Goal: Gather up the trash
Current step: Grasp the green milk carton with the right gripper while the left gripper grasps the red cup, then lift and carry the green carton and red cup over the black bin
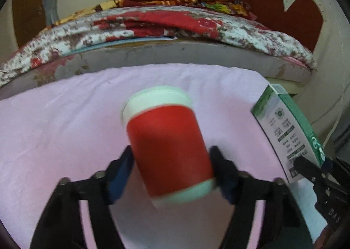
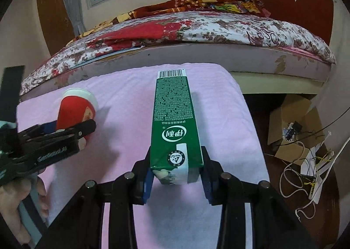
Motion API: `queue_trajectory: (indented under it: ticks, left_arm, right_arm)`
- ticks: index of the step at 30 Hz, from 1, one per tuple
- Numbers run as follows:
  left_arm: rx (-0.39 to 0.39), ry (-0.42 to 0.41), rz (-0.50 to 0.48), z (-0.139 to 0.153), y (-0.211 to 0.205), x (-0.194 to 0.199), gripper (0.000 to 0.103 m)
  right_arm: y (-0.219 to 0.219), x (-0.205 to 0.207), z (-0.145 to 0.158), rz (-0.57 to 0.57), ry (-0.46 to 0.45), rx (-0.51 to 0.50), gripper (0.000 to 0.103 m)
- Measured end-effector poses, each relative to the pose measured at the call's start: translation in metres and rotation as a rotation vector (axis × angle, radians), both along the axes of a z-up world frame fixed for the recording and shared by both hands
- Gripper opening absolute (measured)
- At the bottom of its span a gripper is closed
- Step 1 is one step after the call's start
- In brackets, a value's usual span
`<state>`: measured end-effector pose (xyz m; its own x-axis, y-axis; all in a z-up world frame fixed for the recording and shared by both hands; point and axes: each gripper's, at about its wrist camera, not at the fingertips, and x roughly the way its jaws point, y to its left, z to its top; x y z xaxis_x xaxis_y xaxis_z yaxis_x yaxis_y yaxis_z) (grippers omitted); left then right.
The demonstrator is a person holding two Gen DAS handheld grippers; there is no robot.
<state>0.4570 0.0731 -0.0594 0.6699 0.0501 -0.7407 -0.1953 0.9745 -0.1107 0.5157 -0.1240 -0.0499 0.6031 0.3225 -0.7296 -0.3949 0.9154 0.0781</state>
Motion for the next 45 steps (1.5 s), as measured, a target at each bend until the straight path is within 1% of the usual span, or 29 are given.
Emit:
queue_trajectory:
  ticks: [2,5,9,14,17,21,27,33,38,45]
  left_arm:
    - [0.001,-0.005,-0.03,0.001,0.002,-0.01,0.054]
    - [0.027,-0.033,-0.083,0.005,-0.002,-0.033,0.052]
    - [0.005,-0.068,-0.119,0.014,-0.007,-0.062,0.052]
    - [0.02,-0.111,-0.164,0.03,-0.02,-0.099,0.052]
    - [0.021,-0.123,-0.189,0.035,-0.032,-0.123,0.052]
    - [0.019,-0.121,-0.204,0.035,-0.042,-0.147,0.052]
    - [0.005,-0.122,-0.22,0.042,-0.045,-0.178,0.052]
    - [0.035,-0.152,-0.25,0.058,-0.055,-0.212,0.052]
    - [0.008,-0.165,-0.263,0.065,-0.056,-0.238,0.052]
    - [0.001,-0.192,-0.289,0.075,-0.063,-0.268,0.052]
  right_arm:
    - [0.0,-0.008,0.001,0.014,-0.008,-0.022,0.04]
    - [-0.003,-0.022,0.004,0.023,-0.026,-0.04,0.039]
    - [-0.01,-0.044,0.012,0.027,-0.046,-0.036,0.039]
    - [-0.024,-0.085,0.028,0.032,-0.07,-0.011,0.039]
    - [-0.031,-0.111,0.036,0.033,-0.085,-0.008,0.039]
    - [-0.037,-0.145,0.046,0.031,-0.102,-0.011,0.039]
    - [-0.048,-0.193,0.063,0.019,-0.128,-0.014,0.039]
    - [-0.057,-0.232,0.08,0.011,-0.155,0.006,0.039]
    - [-0.061,-0.27,0.091,0.019,-0.176,0.024,0.039]
    - [-0.07,-0.32,0.103,0.03,-0.206,0.036,0.039]
